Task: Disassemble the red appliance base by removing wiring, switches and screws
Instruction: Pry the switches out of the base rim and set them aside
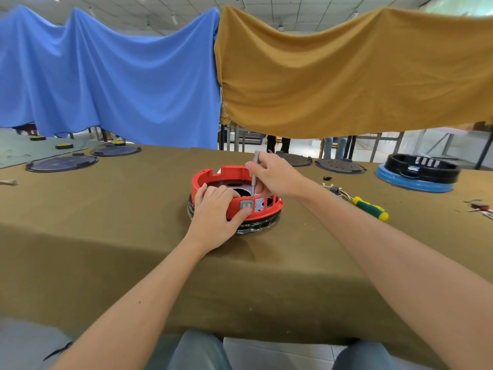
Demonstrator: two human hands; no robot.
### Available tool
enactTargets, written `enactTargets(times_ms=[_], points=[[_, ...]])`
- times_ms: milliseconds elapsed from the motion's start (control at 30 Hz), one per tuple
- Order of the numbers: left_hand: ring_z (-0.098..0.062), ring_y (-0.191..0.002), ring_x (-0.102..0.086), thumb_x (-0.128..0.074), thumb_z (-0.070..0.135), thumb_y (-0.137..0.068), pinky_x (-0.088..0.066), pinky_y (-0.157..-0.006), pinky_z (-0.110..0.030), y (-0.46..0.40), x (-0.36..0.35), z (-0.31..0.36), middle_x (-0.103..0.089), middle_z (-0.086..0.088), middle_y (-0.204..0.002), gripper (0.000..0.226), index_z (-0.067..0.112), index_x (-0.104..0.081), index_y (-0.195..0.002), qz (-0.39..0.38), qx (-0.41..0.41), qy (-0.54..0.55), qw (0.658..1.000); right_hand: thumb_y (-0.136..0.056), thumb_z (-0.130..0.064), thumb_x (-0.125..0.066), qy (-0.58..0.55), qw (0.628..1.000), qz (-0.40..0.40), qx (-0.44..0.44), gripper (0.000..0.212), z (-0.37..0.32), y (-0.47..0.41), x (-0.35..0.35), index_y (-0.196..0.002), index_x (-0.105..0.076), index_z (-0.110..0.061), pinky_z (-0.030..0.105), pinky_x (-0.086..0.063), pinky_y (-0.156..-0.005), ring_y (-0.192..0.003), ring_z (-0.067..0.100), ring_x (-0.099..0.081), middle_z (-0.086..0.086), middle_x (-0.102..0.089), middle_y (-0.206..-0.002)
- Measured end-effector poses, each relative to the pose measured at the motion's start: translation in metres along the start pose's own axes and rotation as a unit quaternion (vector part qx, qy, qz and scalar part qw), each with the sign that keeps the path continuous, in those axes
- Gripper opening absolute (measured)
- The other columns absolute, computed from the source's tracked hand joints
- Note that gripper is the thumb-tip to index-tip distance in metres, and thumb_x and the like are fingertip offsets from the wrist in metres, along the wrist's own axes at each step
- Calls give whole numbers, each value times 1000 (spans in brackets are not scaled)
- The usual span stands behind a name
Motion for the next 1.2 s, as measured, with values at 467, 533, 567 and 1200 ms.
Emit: enactTargets(times_ms=[467, 533, 567, 1200], points=[[-16, -101, -51, -56, 50, -89, -17, -117, -43, 0, 1, 1, -58, 9, -96, 32, 20, -62, -100, 1, 3, 10, 1000, -106, -26, -44, -73, 997, 40, -2, 29, 6, 14, 10, -90, -57, -6, 29, -56, -61, -62, 20, -67, 13, -70, -72], [-15, -102, -51, -53, 53, -89, -17, -117, -42, -1, 0, 1, -58, 9, -97, 35, 21, -62, -101, -3, 5, 6, 1000, -106, -27, -45, -68, 997, 39, 10, 27, 2, 13, 3, -90, -57, -8, 23, -55, -58, -62, 17, -67, 15, -72, -77], [-15, -102, -51, -52, 54, -89, -17, -117, -42, -1, 1, 0, -58, 9, -97, 37, 21, -62, -101, -4, 6, 5, 1000, -106, -28, -45, -59, 997, 40, 11, 26, 2, 12, 1, -91, -57, -9, 19, -53, -55, -60, 14, -66, 14, -72, -77], [-17, -100, -51, -53, 51, -88, -18, -117, -43, 0, 1, 2, -58, 7, -96, 36, 18, -63, -100, -4, 6, 4, 1000, -105, -32, -46, 3, 999, 37, 30, 27, 2, 6, 2, -91, -56, -12, 26, -56, -56, -57, 13, -65, 4, -70, -69]])
Point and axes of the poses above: each hand's wrist, its own y-axis away from the middle knuckle, its own x-axis out of the back of the hand, z = x × y, the point moved 7 cm from there along -y, towards the middle knuckle
